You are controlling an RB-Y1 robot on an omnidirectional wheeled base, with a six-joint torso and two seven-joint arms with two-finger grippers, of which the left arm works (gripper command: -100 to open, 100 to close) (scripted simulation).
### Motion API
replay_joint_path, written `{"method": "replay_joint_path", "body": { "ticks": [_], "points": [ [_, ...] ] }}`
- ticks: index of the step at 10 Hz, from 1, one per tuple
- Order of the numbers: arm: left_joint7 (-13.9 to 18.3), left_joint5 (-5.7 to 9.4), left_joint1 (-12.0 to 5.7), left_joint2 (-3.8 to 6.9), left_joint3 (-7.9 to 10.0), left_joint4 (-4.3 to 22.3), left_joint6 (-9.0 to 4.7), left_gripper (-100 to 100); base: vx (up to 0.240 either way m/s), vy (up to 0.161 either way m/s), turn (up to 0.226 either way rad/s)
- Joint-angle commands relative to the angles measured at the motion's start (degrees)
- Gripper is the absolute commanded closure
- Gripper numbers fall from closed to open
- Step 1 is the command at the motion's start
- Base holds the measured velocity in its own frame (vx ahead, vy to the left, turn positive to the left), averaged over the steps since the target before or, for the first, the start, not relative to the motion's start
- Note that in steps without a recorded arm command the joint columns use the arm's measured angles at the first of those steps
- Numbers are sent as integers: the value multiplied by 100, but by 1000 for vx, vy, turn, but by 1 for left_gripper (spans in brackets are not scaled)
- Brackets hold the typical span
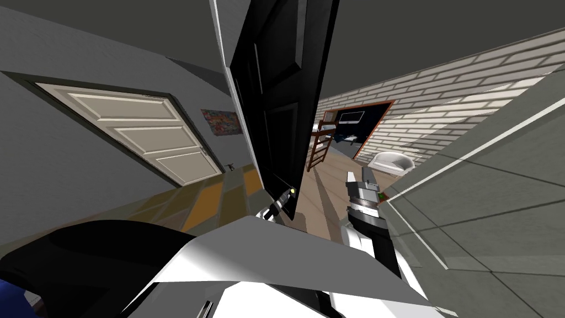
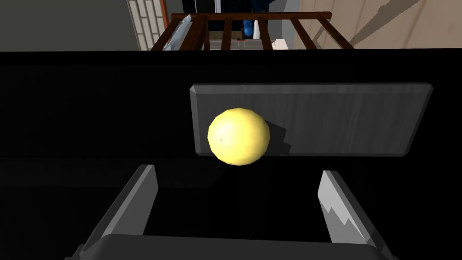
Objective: Push the door open
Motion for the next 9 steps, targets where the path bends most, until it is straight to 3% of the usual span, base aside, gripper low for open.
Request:
{"method": "replay_joint_path", "body": {
  "ticks": [1,3,4,9],
  "points": [
    [-34,10,-6,-47,23,24,-17,-100,155,-120,-23],
    [-43,16,-31,-73,34,70,-35,-100,101,-78,-3],
    [-43,16,-31,-73,34,70,-35,100,-13,7,-10],
    [-43,16,-31,-73,34,70,-35,100,-10,8,-3]
  ]
}}
